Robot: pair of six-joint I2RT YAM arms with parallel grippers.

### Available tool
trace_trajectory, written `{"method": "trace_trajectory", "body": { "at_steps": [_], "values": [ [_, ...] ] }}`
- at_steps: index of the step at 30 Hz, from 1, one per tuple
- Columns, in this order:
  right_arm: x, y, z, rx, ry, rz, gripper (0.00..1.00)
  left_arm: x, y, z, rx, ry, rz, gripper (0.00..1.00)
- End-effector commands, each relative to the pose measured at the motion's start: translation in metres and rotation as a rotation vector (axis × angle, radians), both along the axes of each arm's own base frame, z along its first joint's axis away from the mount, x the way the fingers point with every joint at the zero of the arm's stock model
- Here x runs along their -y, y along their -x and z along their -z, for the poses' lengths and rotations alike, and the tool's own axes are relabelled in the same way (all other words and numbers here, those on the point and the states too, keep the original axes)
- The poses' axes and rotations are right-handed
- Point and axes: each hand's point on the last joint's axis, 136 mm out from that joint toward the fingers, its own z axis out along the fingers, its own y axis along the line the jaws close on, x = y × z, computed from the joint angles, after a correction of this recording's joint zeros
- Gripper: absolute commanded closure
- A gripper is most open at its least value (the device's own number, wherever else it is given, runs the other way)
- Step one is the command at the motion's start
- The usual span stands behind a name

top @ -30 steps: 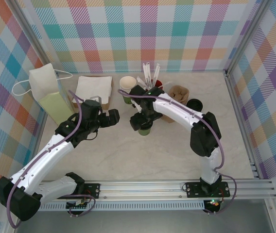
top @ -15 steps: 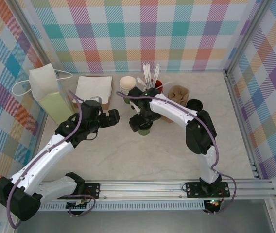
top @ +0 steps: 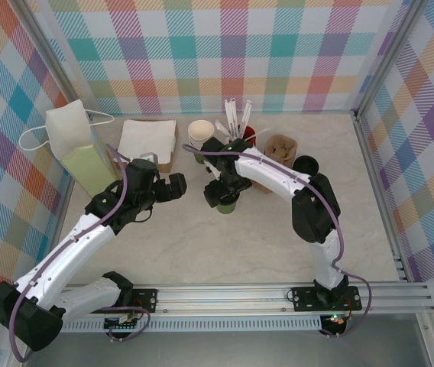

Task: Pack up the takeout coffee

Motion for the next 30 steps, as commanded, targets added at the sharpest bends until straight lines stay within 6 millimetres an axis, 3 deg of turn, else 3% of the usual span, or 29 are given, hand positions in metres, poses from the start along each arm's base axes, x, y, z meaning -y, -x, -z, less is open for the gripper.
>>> {"method": "trace_trajectory", "body": {
  "at_steps": [1,16,23,30],
  "values": [
    [0.001,0.007,0.0,-0.02,0.004,-0.013,0.08,-0.009,0.002,0.0,0.003,-0.011,-0.023,0.0],
    [0.041,0.021,-0.018,-0.021,-0.022,0.083,0.08,-0.007,0.0,-0.001,0.008,-0.009,-0.024,0.0],
    [0.072,0.027,-0.025,-0.017,-0.032,0.15,0.09,-0.006,-0.001,-0.001,0.007,-0.004,-0.024,0.0],
    [0.119,0.036,-0.022,-0.029,-0.011,0.244,0.09,-0.006,-0.002,-0.003,0.011,-0.003,-0.024,0.0]
  ]
}}
